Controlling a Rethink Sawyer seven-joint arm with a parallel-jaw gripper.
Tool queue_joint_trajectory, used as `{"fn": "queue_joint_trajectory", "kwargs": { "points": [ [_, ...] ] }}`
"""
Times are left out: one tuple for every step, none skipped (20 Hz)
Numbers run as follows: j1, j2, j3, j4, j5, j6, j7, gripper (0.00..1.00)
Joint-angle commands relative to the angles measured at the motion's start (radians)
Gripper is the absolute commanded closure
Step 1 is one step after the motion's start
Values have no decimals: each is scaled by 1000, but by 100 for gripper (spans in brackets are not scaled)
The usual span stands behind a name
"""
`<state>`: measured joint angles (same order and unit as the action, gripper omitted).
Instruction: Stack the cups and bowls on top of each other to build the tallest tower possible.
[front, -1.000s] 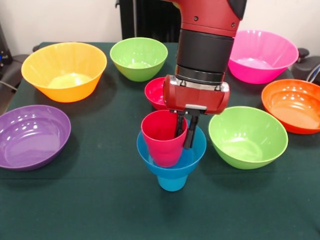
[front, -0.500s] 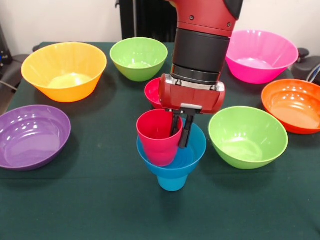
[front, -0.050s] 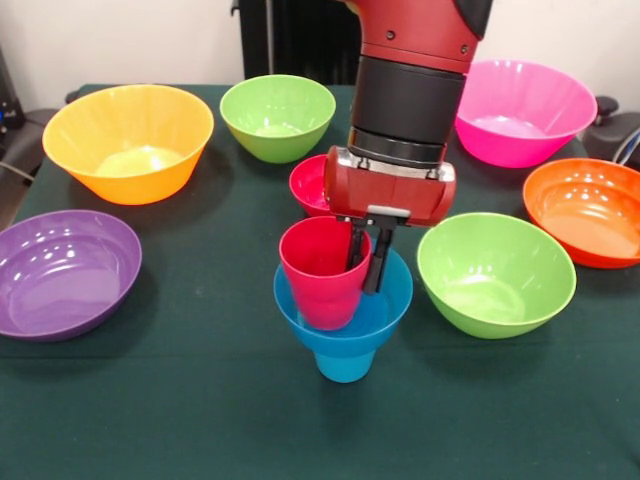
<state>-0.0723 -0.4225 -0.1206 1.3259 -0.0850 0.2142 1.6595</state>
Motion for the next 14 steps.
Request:
{"fn": "queue_joint_trajectory", "kwargs": {
  "points": [
    [38, 7, 43, 62, 28, -44, 208, 100],
    [40, 6, 43, 65, 31, -46, 208, 100],
    [40, 6, 43, 68, 32, -48, 207, 100],
    [41, 8, 42, 68, 34, -50, 206, 100],
    [41, 8, 42, 70, 35, -51, 206, 100],
    [41, 9, 42, 69, 35, -51, 205, 100],
    [40, 8, 43, 71, 35, -52, 205, 100],
    [40, 9, 43, 70, 35, -52, 205, 100],
    [39, 8, 44, 71, 33, -53, 206, 100],
    [39, 12, 44, 68, 31, -54, 206, 100],
    [38, 12, 44, 68, 29, -56, 207, 100],
    [36, 12, 45, 71, 24, -60, 207, 100],
    [33, 12, 47, 72, 20, -64, 206, 100],
    [29, 11, 50, 75, 16, -67, 205, 100]
  ]
}}
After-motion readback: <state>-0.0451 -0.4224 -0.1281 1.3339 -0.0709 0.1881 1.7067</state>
